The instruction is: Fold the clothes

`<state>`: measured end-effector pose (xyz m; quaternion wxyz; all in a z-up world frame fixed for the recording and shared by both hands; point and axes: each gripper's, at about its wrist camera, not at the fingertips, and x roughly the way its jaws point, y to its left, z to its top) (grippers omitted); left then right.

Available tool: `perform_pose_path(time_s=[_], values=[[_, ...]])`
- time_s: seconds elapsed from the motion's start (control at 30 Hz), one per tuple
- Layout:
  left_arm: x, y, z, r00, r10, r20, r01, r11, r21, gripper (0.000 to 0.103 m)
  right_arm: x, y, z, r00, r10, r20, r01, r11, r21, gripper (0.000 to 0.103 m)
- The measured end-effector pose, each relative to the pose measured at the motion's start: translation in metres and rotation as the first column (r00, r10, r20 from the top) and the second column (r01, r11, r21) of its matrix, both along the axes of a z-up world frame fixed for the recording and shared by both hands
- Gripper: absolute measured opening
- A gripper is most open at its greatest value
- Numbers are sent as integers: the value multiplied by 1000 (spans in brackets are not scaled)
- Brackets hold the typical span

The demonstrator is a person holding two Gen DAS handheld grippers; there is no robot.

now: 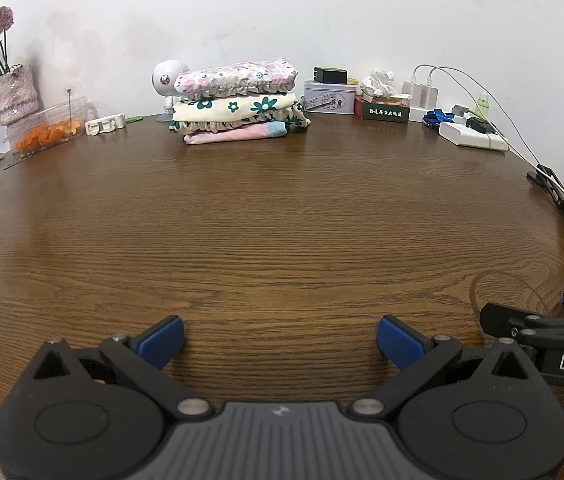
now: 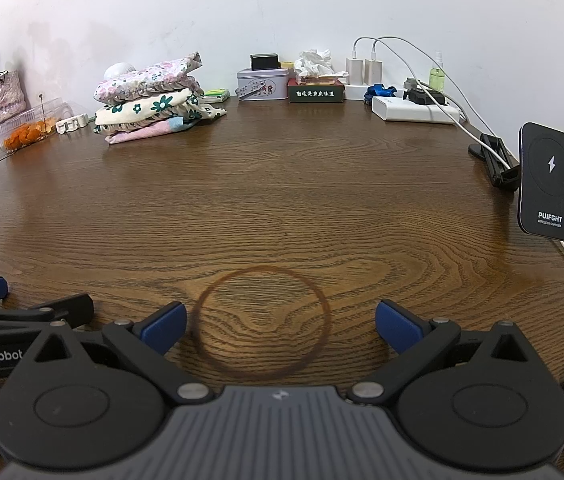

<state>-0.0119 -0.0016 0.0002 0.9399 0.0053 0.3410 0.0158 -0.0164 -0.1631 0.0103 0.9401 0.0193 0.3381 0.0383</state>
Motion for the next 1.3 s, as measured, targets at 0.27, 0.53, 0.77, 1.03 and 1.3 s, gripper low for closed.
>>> perform_pose_path(time_s=[0.27, 0.53, 0.77, 1.03, 1.3], values=[[0, 0, 0, 1000, 0, 0, 0, 1000, 0, 103, 0, 0, 0, 1000, 1, 0, -1, 1000, 0, 102], [1, 0, 0, 1000, -3, 0, 3, 1000, 2, 103, -1, -1, 0, 1000, 13, 1, -13, 1000, 8, 103], [0, 0, 0, 1000, -2, 0, 2, 1000, 1, 103, -1, -1, 0, 1000, 16, 1, -16, 1000, 10, 102], [0, 0, 0, 1000, -1, 0, 1, 1000, 0, 103, -2, 0, 0, 1000, 19, 1, -19, 1000, 7, 102], [0, 0, 0, 1000, -3, 0, 3, 1000, 0, 103, -4, 2, 0, 1000, 27, 1, -27, 1000, 6, 103]])
